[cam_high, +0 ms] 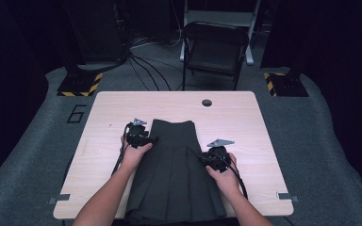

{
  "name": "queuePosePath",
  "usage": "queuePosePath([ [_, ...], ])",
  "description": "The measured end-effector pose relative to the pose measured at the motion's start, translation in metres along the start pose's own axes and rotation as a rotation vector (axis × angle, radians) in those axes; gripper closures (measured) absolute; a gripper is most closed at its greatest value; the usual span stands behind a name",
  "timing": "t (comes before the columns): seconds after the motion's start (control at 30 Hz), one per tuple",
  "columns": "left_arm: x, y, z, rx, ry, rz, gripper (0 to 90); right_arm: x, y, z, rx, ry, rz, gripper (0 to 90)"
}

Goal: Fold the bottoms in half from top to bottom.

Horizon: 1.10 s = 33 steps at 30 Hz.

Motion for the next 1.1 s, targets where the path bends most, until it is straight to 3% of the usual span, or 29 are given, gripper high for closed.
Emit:
queuePosePath([
  [0.1,0.000,0.000,0.000,-0.003,0.001,0.004,42.6,0.002,0.010,-0.006,0.015,0.022,0.026,62.0],
  [0.3,0.002,-0.004,-0.002,-0.007,0.027,0.010,42.6,-0.003,0.025,-0.027,0.089,0.100,0.013,58.1],
  [0.47,0.008,-0.010,-0.002,-0.018,0.018,0.007,42.1,-0.011,0.026,-0.037,0.113,0.114,-0.011,56.2],
  [0.57,0.011,-0.014,-0.002,-0.020,0.009,0.004,41.3,-0.018,0.025,-0.039,0.099,0.146,-0.034,55.7],
  [0.93,0.009,-0.024,-0.007,-0.028,0.029,-0.005,39.6,-0.036,0.023,-0.043,0.091,0.173,-0.070,55.6],
  [1.1,0.008,-0.026,-0.010,-0.045,0.053,-0.007,39.1,-0.037,0.023,-0.043,0.093,0.161,-0.065,55.5],
])
Point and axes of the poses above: each handheld gripper's, and its own axes: y roughly backward along the jaws, x roughly out of its top, z roughly to its right, the point moved 3 cm from there along -y, roughly forward along the jaws, and after that the axes turned 1 degree about x, right-handed, at the moved point
